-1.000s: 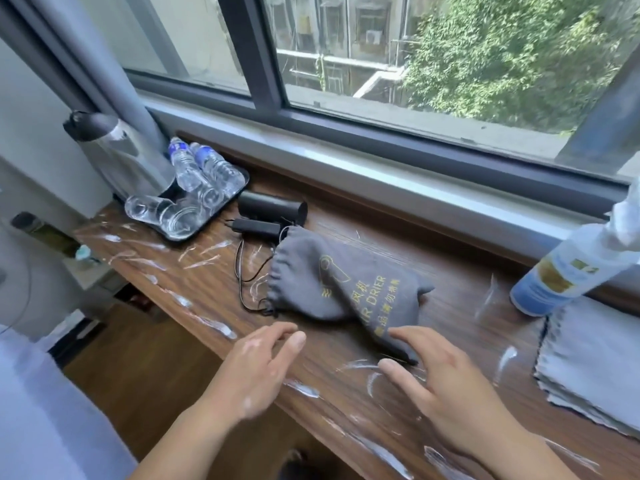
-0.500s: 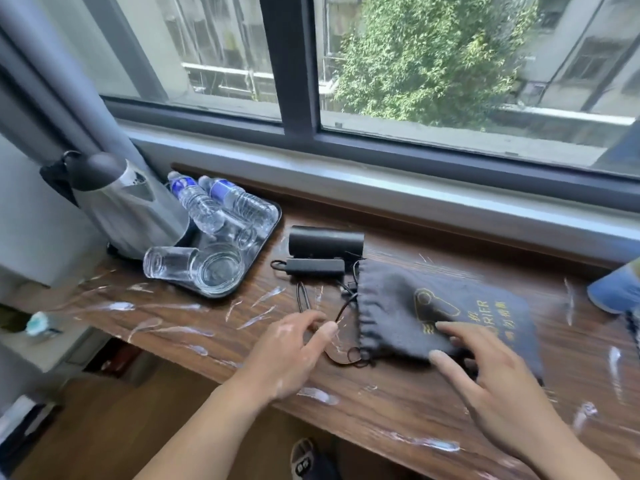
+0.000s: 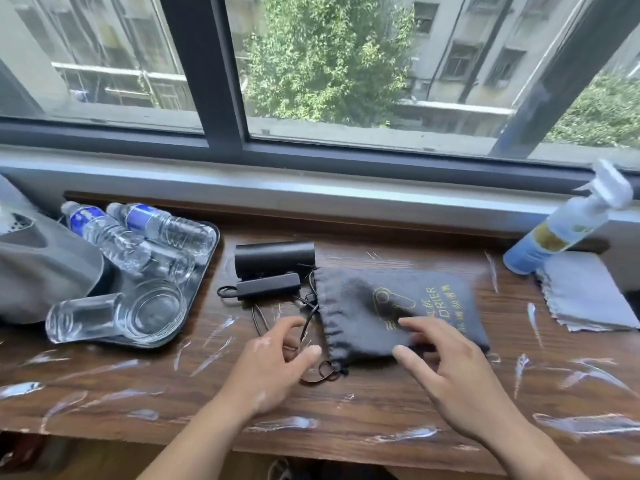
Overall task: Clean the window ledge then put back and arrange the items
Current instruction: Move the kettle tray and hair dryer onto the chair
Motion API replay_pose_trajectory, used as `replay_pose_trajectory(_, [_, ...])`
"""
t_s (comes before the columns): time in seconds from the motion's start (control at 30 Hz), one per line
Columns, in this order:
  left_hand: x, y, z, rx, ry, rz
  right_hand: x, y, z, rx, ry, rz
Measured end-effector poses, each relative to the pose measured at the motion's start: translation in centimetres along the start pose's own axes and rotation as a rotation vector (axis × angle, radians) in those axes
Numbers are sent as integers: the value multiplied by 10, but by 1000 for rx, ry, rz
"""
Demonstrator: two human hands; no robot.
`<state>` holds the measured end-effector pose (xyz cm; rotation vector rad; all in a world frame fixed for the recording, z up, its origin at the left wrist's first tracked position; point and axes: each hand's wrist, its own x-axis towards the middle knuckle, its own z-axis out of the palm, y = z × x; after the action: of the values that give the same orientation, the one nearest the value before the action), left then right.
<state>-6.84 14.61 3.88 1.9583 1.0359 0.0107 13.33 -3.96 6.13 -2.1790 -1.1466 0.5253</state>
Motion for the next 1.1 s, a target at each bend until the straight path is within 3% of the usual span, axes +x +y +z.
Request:
replay_pose_trajectory(0.13, [20,17,35,33,-18,4,24,62,-31,-127,264,157])
replay_pose_trajectory(0.3, [39,31,58,55,69,-33,52,114,-46,-44,35,374])
replay_pose_trajectory(0.5, [51,38,69,23,154,-42,68,128,-45,129,-10,302])
replay_pose_trajectory(0.73, [58,50,69,-12,47,77,75,130,-83,98,280,245])
replay_pose_trajectory(0.87, [64,55,72,-70,-74,86,76,134,-101,12,283,174])
replay_pose_trajectory(0.97, [64,58,72,-126,-64,104,71,132,-109,-47,287,103])
replay_pose_trajectory(1.1, [61,71,75,-217,-38,132,64,119,-133,-73,439,11])
